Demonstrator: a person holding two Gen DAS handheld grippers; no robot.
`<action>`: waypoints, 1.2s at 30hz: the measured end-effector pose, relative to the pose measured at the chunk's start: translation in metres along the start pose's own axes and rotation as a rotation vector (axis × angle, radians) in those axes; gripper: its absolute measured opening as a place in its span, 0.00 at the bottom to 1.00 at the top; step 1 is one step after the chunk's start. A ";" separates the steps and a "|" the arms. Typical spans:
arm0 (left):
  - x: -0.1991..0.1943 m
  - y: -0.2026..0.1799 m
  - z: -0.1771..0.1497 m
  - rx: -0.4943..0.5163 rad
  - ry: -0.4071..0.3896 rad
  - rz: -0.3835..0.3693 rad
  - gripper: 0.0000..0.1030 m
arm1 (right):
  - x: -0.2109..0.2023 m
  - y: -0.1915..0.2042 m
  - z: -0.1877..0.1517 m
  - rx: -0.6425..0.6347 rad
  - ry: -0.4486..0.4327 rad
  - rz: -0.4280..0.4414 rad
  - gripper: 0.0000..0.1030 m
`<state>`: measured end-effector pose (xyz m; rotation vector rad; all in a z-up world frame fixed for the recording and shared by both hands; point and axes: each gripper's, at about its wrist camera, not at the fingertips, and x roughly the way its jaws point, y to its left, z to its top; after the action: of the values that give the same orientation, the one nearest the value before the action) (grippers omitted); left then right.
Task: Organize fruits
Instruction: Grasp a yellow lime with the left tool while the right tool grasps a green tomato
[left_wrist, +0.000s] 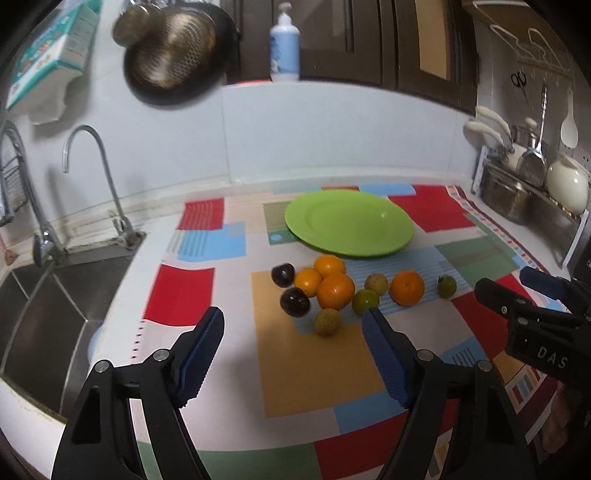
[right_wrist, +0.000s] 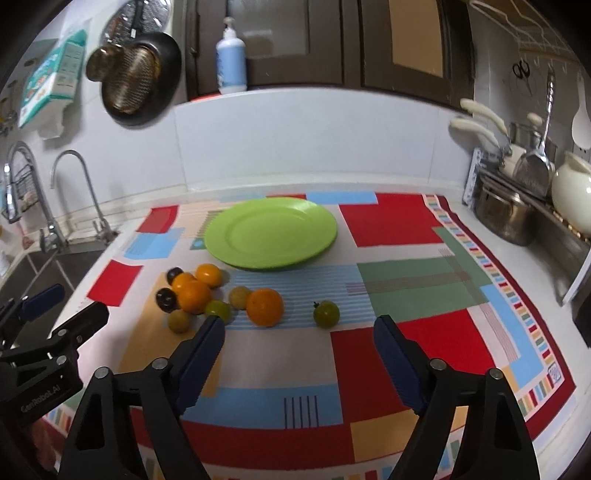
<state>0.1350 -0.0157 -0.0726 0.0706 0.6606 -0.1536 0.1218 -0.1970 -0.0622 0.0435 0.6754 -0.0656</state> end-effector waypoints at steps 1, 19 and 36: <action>0.004 -0.002 0.000 0.001 0.009 0.000 0.71 | 0.005 -0.002 0.000 0.003 0.013 0.001 0.76; 0.075 -0.026 -0.003 -0.037 0.201 0.005 0.42 | 0.084 -0.031 0.007 -0.022 0.177 0.100 0.53; 0.100 -0.032 -0.002 -0.044 0.253 0.000 0.28 | 0.113 -0.040 0.010 -0.018 0.235 0.121 0.39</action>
<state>0.2059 -0.0593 -0.1366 0.0480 0.9157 -0.1311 0.2130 -0.2432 -0.1257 0.0753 0.9068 0.0630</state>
